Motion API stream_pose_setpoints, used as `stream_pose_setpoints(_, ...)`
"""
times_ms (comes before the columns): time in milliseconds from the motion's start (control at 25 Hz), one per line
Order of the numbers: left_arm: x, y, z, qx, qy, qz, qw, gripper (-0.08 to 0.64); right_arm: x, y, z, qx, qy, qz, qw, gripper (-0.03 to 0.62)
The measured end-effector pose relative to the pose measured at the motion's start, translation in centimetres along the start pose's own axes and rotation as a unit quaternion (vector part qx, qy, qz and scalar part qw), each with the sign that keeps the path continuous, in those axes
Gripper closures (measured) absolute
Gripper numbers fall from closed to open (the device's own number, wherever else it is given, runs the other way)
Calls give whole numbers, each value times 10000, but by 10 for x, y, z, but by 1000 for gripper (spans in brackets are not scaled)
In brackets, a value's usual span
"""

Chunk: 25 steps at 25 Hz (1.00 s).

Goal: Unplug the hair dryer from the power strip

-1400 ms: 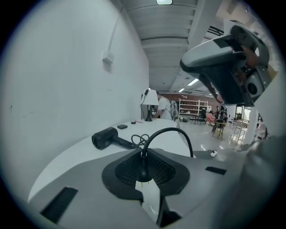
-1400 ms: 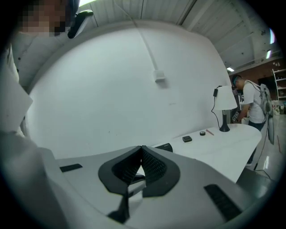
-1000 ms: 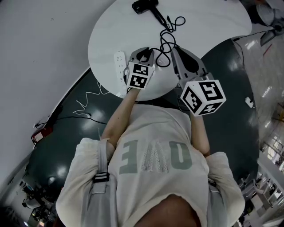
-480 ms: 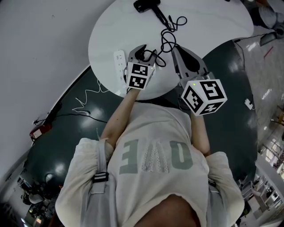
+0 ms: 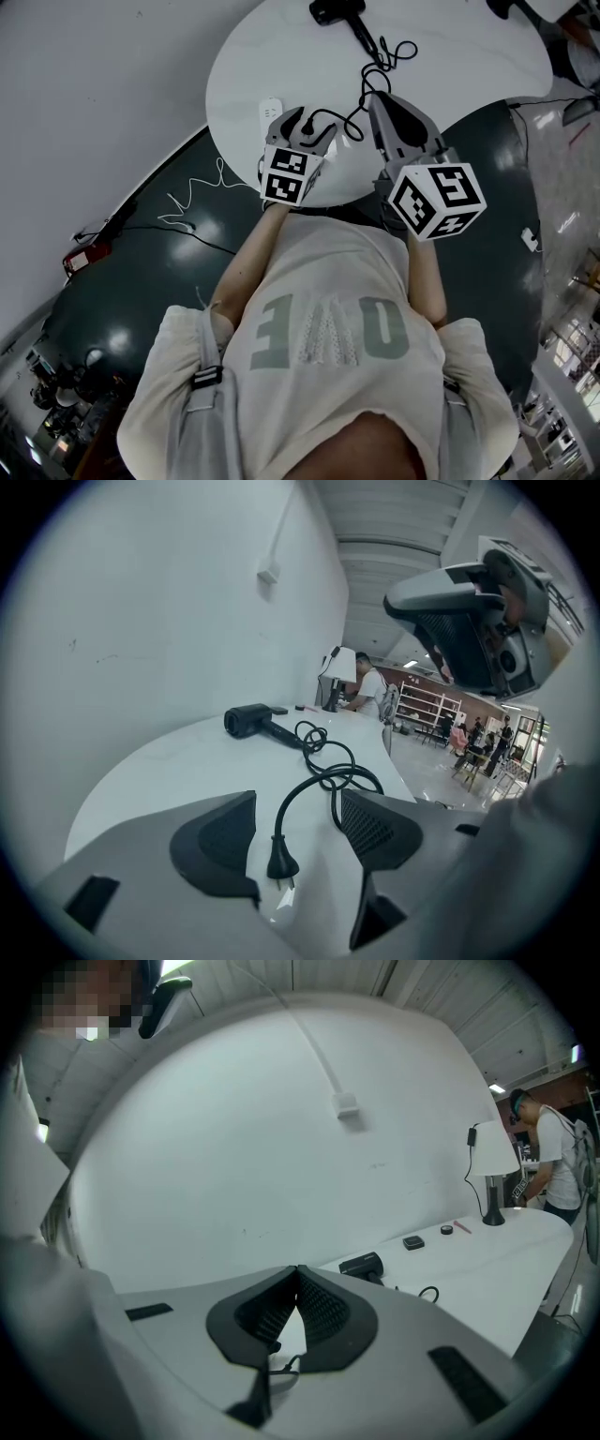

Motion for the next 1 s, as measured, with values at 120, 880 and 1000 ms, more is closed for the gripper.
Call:
stream_pose_setpoints(120, 14, -25, -6, 103, -161, 354, 9992, 279, -4, -2, -7, 63, -103, 14, 9999, 572)
stream_pose_setpoints(880, 164, -325, -19, -1569, -1570, 3988, 8898, 548, -7, -154, -71, 2371, -104, 2437, 9404, 572)
stream_pose_setpoints(1000, 171, -316, -15, -1629, -1706, 3880, 8910, 548, -1, -158, -76, 2090, -161, 2701, 9397, 572)
Point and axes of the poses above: the fingertips, and each gripper's own axes: x backward along the fingers, z to its right, y out of its underside, the point moved 1 cm from there along x, backward along the fingers, and after that the axes turned 9 degrees about z, right-handed, at the moved point
